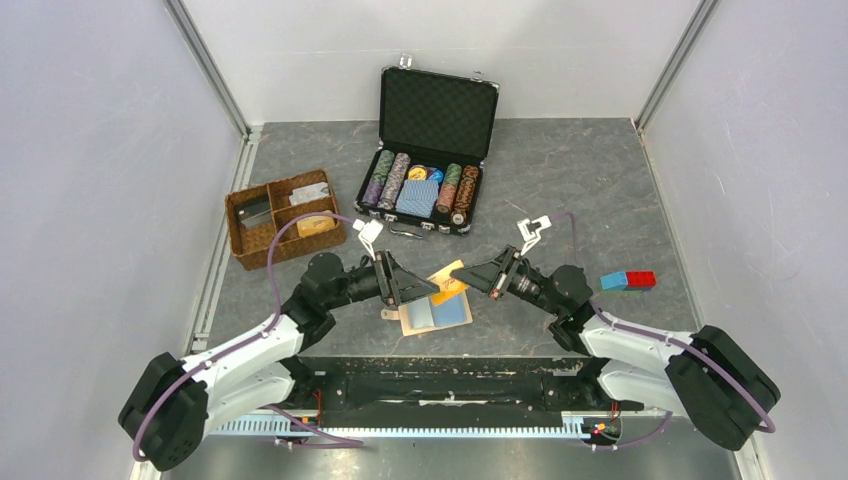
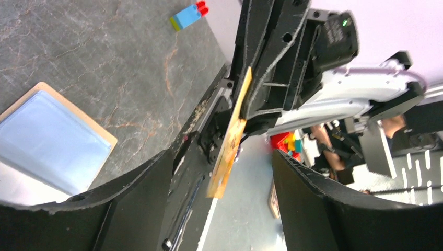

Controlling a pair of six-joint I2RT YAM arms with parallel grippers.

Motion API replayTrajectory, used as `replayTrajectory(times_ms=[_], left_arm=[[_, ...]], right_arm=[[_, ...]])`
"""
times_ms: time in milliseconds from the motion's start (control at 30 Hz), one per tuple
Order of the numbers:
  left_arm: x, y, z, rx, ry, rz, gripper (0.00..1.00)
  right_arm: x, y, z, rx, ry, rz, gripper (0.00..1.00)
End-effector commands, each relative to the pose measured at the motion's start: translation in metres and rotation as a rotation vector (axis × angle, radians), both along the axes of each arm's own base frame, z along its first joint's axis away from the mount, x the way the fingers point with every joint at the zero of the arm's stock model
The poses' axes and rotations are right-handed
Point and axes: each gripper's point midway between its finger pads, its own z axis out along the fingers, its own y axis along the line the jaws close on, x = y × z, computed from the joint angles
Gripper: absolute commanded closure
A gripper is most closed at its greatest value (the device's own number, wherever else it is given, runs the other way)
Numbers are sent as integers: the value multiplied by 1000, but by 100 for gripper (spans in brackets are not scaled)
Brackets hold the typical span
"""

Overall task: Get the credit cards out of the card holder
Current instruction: Place the credit card in the storage box.

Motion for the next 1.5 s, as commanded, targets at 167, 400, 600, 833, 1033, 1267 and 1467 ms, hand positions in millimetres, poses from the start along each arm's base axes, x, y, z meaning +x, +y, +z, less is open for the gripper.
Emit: replayTrajectory(times_ms=[167,400,600,833,1033,1267,1467], left_arm=[[16,-5,30,-181,-7,75,29],[25,-15,40,-228,-10,81,40],[34,-19,39,-221,-12,107,42],[46,-25,28,-182,21,137,54],[48,-29,36,-215,27,124,90],[50,-26,38,-162,-2,140,98],[60,-12,37,-62,-25,177,98]], right_arm=[[35,-43,23,240,98,-320,100],[40,-47,13,262,162,-356,100],[37,-47,5,267,191,-350,100],[39,-46,0,254,208,-352,100],[39,-45,-6,246,223,-353,100],[35,-49,-10,248,210,-354,89],[29,-49,-13,185,130,-342,63]])
